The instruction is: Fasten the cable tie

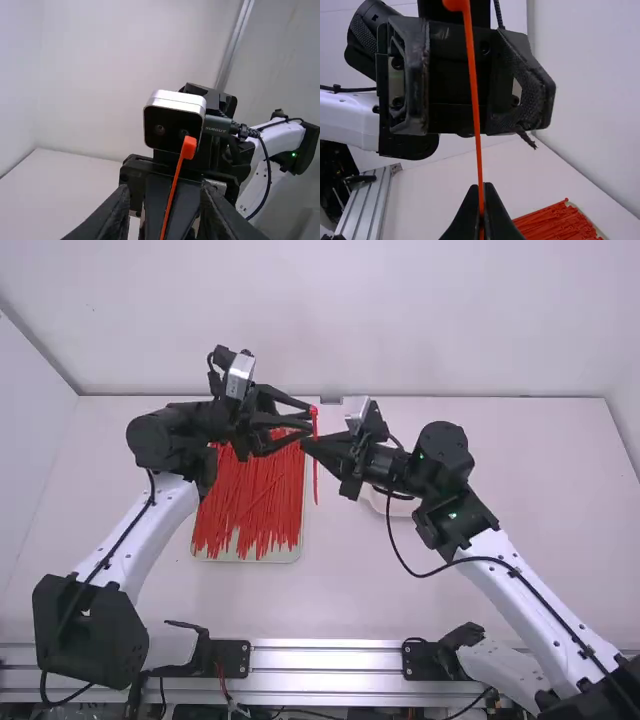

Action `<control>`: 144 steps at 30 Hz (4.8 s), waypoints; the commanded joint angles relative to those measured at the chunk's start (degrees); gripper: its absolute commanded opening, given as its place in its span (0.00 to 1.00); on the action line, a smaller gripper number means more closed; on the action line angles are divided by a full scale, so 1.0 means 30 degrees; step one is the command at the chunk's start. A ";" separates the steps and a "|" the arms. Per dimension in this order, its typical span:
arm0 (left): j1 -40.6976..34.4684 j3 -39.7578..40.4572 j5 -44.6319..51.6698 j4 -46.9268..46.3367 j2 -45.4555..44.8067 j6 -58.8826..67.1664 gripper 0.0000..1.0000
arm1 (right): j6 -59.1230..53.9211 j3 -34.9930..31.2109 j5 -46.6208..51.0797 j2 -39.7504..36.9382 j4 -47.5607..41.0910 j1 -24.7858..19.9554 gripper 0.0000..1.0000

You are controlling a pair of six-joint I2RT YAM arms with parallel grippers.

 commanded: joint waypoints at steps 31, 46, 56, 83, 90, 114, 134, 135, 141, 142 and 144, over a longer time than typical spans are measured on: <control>0.0248 0.4940 -0.0124 -0.7402 0.0007 0.4095 0.02 | -0.0160 0.0678 -0.0066 0.0102 -0.1974 -0.0138 0.40; 0.0568 0.8590 -0.1887 -1.1154 0.0007 0.4954 0.02 | -0.1741 0.0678 -0.0073 0.0102 -0.3191 0.1035 0.41; 0.0561 0.8575 -0.2040 -1.1162 0.0007 0.4962 0.02 | -0.1523 0.0678 -0.0073 0.0102 -0.3621 0.0998 0.00; 0.1501 0.8575 -0.2535 -1.5147 0.0007 0.8757 0.99 | -0.0823 0.0685 -0.0080 0.0095 -0.4299 -0.0882 0.00; 0.2018 0.8575 -0.3300 -1.8090 0.0007 1.1621 0.99 | -0.0357 0.0685 -0.0073 0.0080 -0.3774 -0.2295 0.00; 0.2084 0.8575 -0.6615 -1.9300 0.1042 1.3879 0.99 | -0.0947 0.5224 0.5763 0.2805 -0.7839 -0.6135 0.00; 0.2106 0.8575 -0.7621 -1.9183 0.1086 1.2036 0.99 | 0.1712 0.6084 2.5857 0.4357 -1.2356 0.1100 0.00; 0.2127 0.8575 -0.7621 -1.9154 0.1086 1.1919 0.99 | 0.1814 0.6084 2.6279 0.4357 -1.2429 0.1290 0.00; 0.1967 0.8575 -0.7563 -1.9169 0.1086 0.9916 0.99 | 0.3643 0.6084 3.3740 0.4357 -1.4149 0.4481 0.00; 0.1945 0.8575 -0.7563 -1.9154 0.1086 0.9763 0.99 | 0.3723 0.6084 3.4162 0.4357 -1.4265 0.4670 0.00; 0.1683 0.8575 -0.7548 -1.9176 0.1086 0.8874 0.99 | 0.4539 0.6069 3.6953 0.4357 -1.5089 0.5960 0.00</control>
